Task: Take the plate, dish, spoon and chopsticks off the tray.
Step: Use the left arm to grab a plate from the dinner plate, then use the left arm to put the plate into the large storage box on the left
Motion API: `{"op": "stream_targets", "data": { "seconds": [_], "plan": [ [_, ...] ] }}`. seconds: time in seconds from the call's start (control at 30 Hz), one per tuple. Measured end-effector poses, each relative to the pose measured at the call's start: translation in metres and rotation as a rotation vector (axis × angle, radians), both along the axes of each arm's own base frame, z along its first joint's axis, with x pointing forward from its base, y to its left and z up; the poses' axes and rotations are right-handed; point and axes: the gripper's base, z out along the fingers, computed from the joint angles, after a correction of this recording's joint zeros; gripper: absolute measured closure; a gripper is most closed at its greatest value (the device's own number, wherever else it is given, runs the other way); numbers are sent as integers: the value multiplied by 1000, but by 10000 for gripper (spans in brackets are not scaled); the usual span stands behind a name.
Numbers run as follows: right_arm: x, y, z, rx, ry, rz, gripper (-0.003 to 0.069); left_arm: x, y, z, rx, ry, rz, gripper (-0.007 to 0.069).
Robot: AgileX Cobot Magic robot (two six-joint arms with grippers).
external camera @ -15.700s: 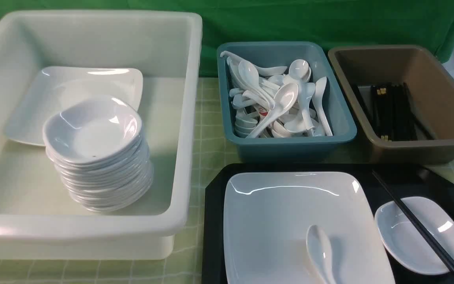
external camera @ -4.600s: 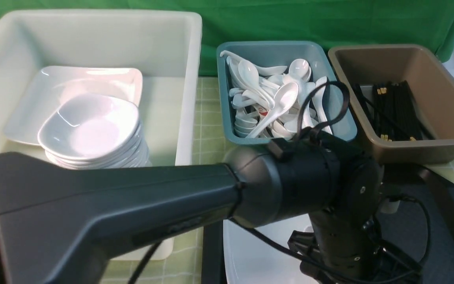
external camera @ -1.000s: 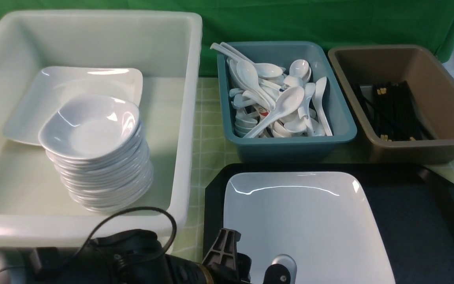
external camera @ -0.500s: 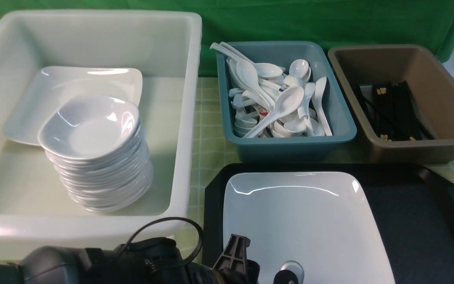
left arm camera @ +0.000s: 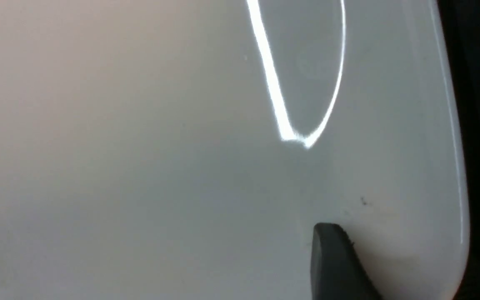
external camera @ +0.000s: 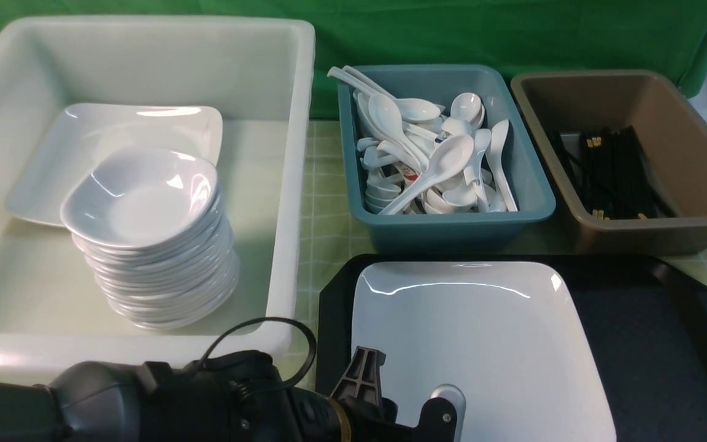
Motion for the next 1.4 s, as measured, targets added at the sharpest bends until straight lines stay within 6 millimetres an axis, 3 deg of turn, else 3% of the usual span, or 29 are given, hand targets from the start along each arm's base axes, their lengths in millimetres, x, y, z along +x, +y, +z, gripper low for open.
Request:
{"op": "stream_targets", "data": {
  "seconds": [0.2,0.37,0.53,0.7,0.87,0.97,1.17,1.4],
  "plan": [
    [0,0,0,1,0,0,496,-7,-5,5,13,-5,-26,422],
    [0,0,0,12,9,-6,496,-31,-9,26,61,27,-29,436],
    [0,0,0,12,8,-9,496,-57,-13,81,-29,24,-32,560],
    [1,-1,1,7,-8,-17,496,-67,-7,124,-128,11,-14,592],
    [2,-7,10,15,-51,-64,496,-69,-3,148,-188,3,4,592],
    [3,-15,23,48,-99,-132,501,-70,-1,174,-267,-17,7,592],
    [3,-20,30,63,-136,-176,620,-71,0,205,-372,-57,-4,592],
    [5,-24,31,64,-157,-232,631,-66,2,232,-428,-151,5,592]
  ]
}}
